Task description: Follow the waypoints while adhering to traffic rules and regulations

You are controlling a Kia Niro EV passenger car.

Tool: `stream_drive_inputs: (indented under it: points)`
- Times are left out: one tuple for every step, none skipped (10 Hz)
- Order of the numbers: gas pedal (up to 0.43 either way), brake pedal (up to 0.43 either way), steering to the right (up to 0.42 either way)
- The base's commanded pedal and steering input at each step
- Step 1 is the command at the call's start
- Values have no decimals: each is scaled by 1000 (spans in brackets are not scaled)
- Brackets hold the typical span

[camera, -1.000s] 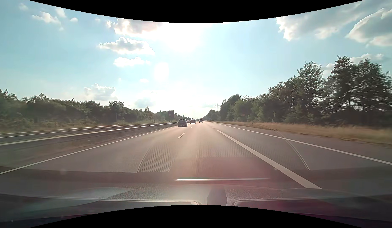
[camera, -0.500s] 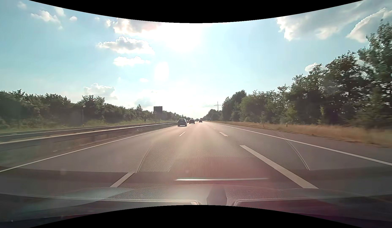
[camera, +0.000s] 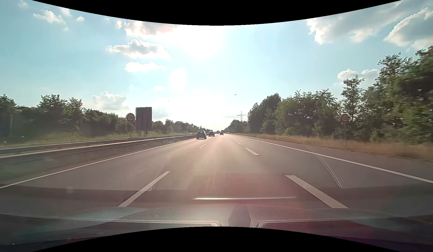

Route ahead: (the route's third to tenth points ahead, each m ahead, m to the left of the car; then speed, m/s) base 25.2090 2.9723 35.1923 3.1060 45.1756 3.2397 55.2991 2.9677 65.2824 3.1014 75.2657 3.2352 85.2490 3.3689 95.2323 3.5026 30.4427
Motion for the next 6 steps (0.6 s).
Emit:
stream_drive_inputs:
  points:
    - [0,0,-3]
    - [0,0,-3]
    - [0,0,-3]
    - [0,0,-4]
    - [0,0,-4]
    - [0,0,-4]
